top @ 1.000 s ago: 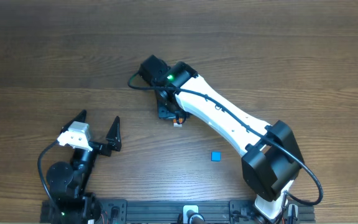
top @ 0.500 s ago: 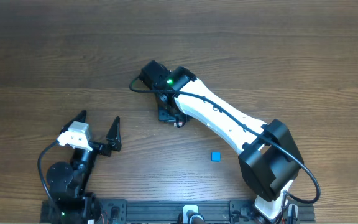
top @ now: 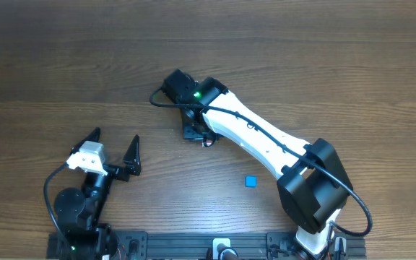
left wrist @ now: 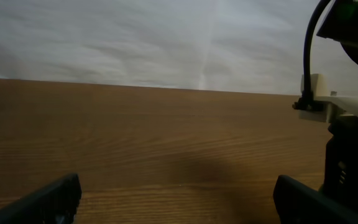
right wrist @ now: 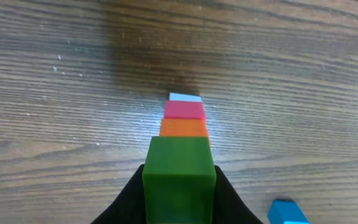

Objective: Stack Cubes

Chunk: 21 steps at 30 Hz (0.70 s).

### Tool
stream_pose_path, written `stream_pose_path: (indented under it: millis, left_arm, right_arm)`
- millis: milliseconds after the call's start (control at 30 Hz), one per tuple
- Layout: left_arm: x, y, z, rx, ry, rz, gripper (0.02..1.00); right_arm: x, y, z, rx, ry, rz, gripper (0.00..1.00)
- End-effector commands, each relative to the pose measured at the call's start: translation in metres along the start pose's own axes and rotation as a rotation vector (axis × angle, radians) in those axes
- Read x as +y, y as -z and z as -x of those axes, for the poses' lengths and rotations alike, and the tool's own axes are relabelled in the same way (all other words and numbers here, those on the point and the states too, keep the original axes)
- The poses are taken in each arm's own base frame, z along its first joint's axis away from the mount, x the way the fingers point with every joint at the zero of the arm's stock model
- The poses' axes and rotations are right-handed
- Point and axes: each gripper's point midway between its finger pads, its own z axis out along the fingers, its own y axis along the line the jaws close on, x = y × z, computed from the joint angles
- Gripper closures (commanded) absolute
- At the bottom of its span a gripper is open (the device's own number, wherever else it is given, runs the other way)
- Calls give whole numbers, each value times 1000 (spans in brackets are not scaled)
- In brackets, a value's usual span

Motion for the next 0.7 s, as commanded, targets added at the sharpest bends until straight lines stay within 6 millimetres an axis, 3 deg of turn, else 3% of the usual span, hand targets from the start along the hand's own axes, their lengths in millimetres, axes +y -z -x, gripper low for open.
stream_pose_path:
  millis: [33,233,333,367,500,567,633,700]
  left_arm:
    - [-3,0,-2,2,-15,-17,18]
    - [-3,0,-2,2,-15,-17,18]
    - [-3,0,-2,2,-15,-17,18]
    - [-3,0,-2,2,-15,-17,18]
    - [-3,0,-2,2,-15,-17,18]
    - [-3,0,-2,2,-15,-17,18]
    - [-3,0,-2,2,-15,-17,20]
    - [-3,0,-2,2,-15,-17,18]
  right_arm:
    - [-4,-9,-5,17,-8,-22,947]
    - [-4,-9,-5,17,-8,-23,917]
    - [-4,-9,-6,17,-8,-23,847]
    - [-4,-9,-6,17,-8,-23,733]
    - [-4,-9,-6,18,-8,-23,465]
    - [-4,-9,-6,18,-8,-23,286]
    - [-4,-9,-5,17,-8,-23,12]
    - [-3,-9,-5,16,-8,-22,7]
